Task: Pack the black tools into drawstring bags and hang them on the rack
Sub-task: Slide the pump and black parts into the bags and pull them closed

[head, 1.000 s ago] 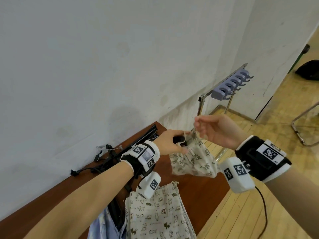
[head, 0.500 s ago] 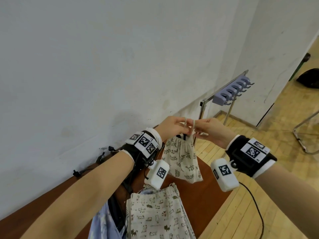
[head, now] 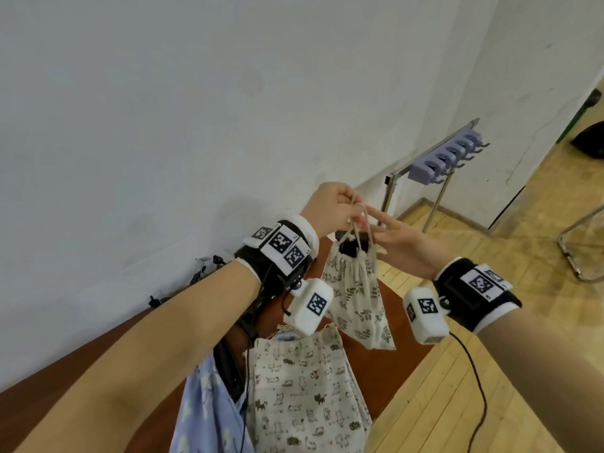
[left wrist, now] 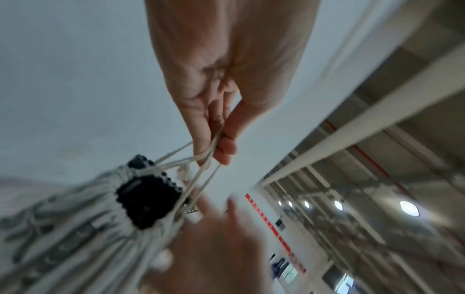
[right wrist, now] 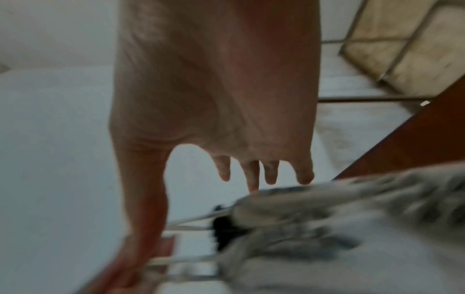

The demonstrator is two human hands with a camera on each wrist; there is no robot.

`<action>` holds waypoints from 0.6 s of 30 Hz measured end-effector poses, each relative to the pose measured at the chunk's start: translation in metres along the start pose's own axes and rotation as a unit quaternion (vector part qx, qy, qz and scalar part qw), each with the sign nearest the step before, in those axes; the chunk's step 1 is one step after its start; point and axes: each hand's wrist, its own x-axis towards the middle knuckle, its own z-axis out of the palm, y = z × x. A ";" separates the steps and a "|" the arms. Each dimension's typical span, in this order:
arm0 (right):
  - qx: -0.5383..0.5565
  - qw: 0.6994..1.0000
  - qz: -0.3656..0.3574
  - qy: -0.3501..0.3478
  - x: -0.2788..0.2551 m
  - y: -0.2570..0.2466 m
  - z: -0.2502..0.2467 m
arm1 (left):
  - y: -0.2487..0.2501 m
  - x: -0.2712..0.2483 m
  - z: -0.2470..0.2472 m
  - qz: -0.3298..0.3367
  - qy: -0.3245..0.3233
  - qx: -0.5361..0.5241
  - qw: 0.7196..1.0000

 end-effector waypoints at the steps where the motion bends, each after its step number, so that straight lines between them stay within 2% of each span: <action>1: -0.024 0.999 0.025 -0.003 -0.004 0.012 0.004 | 0.002 -0.004 -0.002 -0.002 -0.008 -0.014 1.000; 3: -0.166 0.984 0.057 -0.007 -0.005 0.035 0.026 | 0.008 -0.012 -0.004 -0.002 -0.050 -0.053 0.997; 5: -0.264 0.963 0.036 0.042 0.000 0.054 0.059 | 0.019 -0.024 -0.002 -0.015 -0.079 -0.102 0.992; 7: -0.261 0.960 -0.001 0.100 0.010 0.070 0.087 | 0.025 -0.036 -0.002 -0.015 -0.085 -0.135 0.987; 9: -0.228 0.965 -0.009 0.127 0.020 0.083 0.105 | 0.028 -0.047 -0.015 -0.002 -0.067 -0.143 0.987; 11: -0.205 0.971 0.008 0.126 0.031 0.097 0.115 | 0.025 -0.056 -0.041 0.004 -0.018 -0.141 0.990; 13: -0.184 0.974 0.046 0.124 0.039 0.105 0.126 | 0.009 -0.061 -0.073 0.000 0.052 -0.055 0.997; 15: -0.148 0.976 0.095 0.128 0.044 0.111 0.139 | -0.025 -0.066 -0.105 -0.049 0.115 0.122 0.985; 17: -0.111 0.975 0.131 0.143 0.051 0.121 0.151 | -0.065 -0.084 -0.125 -0.184 0.137 0.240 0.943; 18: -0.089 0.974 0.154 0.138 0.055 0.127 0.158 | -0.092 -0.094 -0.132 -0.255 0.107 0.242 0.930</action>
